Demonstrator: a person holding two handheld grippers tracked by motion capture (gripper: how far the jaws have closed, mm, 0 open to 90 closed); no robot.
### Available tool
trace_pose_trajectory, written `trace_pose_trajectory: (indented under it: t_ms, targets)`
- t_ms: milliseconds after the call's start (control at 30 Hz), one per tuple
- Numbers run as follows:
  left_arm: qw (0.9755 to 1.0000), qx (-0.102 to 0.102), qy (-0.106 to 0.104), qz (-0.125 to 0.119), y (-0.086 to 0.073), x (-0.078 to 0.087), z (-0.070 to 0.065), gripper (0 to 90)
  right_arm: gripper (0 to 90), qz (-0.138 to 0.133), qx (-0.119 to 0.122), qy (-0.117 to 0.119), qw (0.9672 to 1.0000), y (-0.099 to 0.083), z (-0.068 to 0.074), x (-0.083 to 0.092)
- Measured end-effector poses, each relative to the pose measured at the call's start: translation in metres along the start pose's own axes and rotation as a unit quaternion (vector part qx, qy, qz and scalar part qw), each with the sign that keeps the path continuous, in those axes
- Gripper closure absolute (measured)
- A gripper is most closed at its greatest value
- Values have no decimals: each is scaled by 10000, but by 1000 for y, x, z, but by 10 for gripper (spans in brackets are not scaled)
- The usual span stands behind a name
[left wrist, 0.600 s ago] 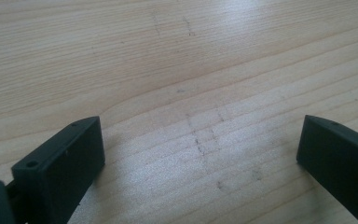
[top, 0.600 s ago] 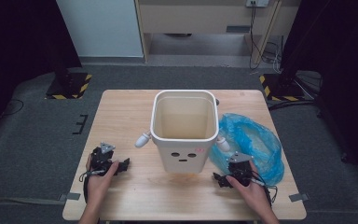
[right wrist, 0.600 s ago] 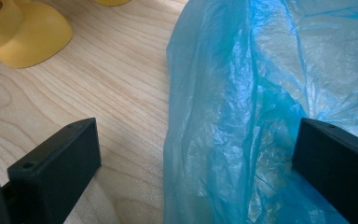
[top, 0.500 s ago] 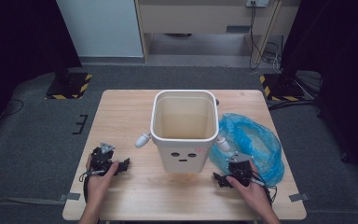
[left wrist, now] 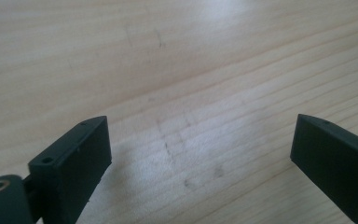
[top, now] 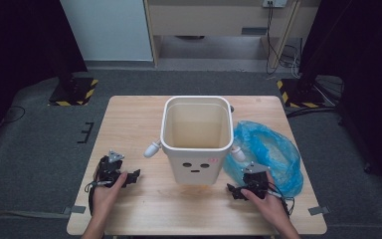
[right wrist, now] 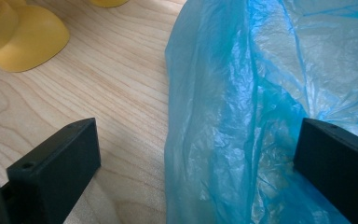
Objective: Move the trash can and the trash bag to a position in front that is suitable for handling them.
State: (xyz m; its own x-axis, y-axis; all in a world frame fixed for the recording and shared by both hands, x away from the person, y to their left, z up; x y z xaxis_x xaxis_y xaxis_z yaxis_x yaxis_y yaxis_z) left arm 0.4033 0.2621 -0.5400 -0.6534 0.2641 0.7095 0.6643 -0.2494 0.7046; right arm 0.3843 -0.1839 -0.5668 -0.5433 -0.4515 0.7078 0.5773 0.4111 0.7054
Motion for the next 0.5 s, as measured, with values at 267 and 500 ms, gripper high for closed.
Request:
trace_pose_trajectory:
  t_ms: [267, 500]
  targets:
    - [9989, -212, -206, -367, 28, 20, 2, 42, 4, -3, -50, -64, 10000, 0, 1, 0]
    - [9976, -383, -372, -447, 53, 33, 4, 40, 4, -1, -95, -110, 9999, 0, 1, 0]
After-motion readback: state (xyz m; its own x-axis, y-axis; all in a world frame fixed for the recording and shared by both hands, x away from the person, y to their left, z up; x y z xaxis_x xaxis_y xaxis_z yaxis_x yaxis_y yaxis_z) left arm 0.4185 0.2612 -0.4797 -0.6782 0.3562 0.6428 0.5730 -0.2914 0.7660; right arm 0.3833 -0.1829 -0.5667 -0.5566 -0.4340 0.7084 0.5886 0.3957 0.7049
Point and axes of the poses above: each handheld gripper's, and its own axes: x roughly backward along the jaws, y roughly out of its top, z roughly to its left, the point moved 4 cm from there along -x, roughly forward along the jaws, and after that the axes turned 2 degrees about y, right-handed, at the moved point
